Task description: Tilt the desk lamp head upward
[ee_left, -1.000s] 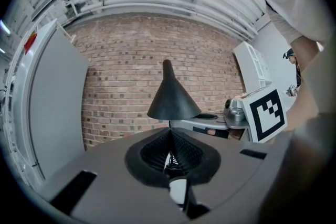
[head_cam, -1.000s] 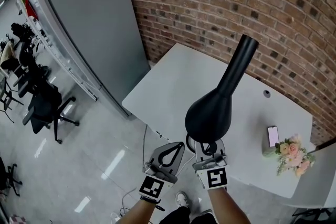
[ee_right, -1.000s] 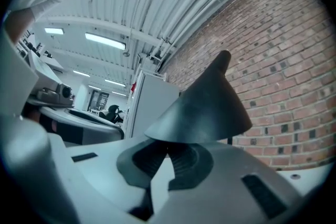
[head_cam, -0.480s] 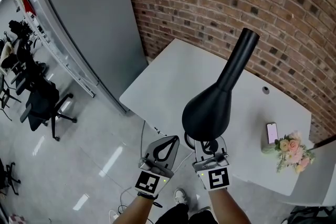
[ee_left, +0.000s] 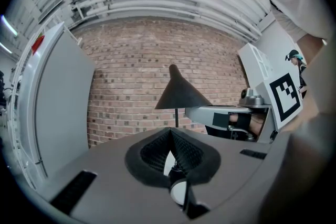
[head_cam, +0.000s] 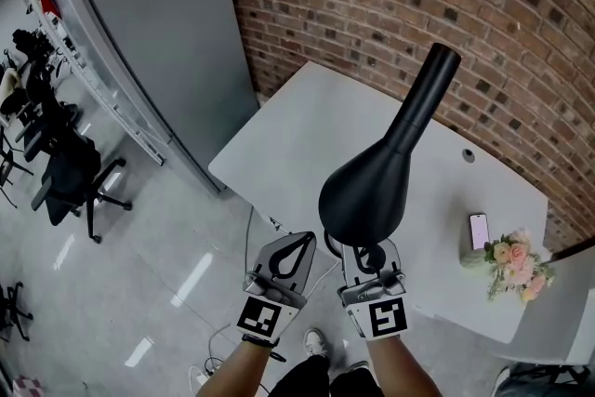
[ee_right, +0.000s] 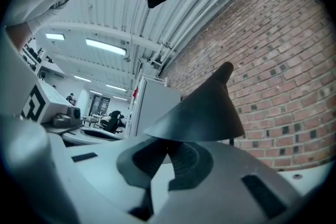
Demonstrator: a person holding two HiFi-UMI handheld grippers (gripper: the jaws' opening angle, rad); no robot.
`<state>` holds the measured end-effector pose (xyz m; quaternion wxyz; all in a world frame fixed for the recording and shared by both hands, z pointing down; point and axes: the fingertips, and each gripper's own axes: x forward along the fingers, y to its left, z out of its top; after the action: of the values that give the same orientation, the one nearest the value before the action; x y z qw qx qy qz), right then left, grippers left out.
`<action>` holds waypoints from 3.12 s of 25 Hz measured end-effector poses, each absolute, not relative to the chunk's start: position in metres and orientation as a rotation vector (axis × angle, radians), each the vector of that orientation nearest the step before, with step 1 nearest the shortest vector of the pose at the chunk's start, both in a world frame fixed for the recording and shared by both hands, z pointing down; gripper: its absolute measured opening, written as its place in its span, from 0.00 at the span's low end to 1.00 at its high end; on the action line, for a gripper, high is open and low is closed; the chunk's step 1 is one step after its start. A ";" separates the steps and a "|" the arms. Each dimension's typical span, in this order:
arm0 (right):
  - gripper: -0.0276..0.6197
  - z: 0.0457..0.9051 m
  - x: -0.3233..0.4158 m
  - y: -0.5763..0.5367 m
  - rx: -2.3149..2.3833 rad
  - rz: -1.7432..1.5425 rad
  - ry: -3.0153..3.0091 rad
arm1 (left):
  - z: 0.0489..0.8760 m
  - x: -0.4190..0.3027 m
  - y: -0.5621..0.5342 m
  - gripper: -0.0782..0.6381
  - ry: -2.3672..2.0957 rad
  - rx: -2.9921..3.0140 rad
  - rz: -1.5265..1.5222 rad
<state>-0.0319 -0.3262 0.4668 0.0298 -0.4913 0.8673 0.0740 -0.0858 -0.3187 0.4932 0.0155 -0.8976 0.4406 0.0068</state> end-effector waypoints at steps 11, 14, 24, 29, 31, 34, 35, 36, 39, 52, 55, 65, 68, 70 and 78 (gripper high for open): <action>0.07 0.466 -0.042 -0.337 -1.519 0.261 2.661 | 0.491 -0.089 -0.325 0.11 1.388 -2.773 0.041; 0.07 0.463 -0.043 -0.340 -1.528 0.268 2.651 | 0.492 -0.091 -0.327 0.11 1.388 -2.777 0.039; 0.07 0.456 -0.048 -0.337 -1.511 0.271 2.632 | 0.492 -0.095 -0.336 0.11 1.399 -2.786 0.058; 0.07 0.447 -0.052 -0.330 -1.473 0.242 2.625 | 0.485 -0.095 -0.334 0.11 1.400 -2.777 0.069; 0.07 0.443 -0.054 -0.327 -1.451 0.229 2.629 | 0.482 -0.095 -0.333 0.11 1.402 -2.775 0.078; 0.07 0.438 -0.057 -0.321 -1.443 0.226 2.643 | 0.477 -0.095 -0.330 0.11 1.395 -2.769 0.083; 0.07 0.437 -0.058 -0.320 -1.442 0.230 2.644 | 0.476 -0.096 -0.329 0.11 1.397 -2.769 0.087; 0.07 0.436 -0.059 -0.318 -1.441 0.232 2.645 | 0.474 -0.097 -0.328 0.11 1.399 -2.768 0.092; 0.07 0.432 -0.062 -0.316 -1.432 0.234 2.642 | 0.469 -0.101 -0.325 0.11 1.404 -2.756 0.103; 0.07 0.404 -0.062 -0.302 -1.384 0.289 2.621 | 0.460 -0.096 -0.309 0.11 1.414 -2.742 0.102; 0.07 0.395 -0.063 -0.297 -1.371 0.307 2.624 | 0.454 -0.093 -0.306 0.11 1.412 -2.737 0.110; 0.07 0.376 -0.064 -0.281 -1.356 0.297 2.670 | 0.432 -0.091 -0.292 0.11 1.411 -2.698 0.134; 0.07 0.368 -0.063 -0.277 -1.354 0.305 2.676 | 0.426 -0.090 -0.286 0.11 1.417 -2.692 0.140; 0.07 0.365 -0.061 -0.275 -1.354 0.288 2.679 | 0.422 -0.088 -0.283 0.11 1.416 -2.689 0.142; 0.07 0.348 -0.056 -0.268 -1.354 0.307 2.681 | 0.402 -0.077 -0.273 0.11 1.386 -2.656 0.158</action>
<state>-0.0556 -0.2684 0.3484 0.0614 -0.4476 0.8863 0.1015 -0.0774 -0.2728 0.4021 0.0709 -0.8831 0.4608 0.0525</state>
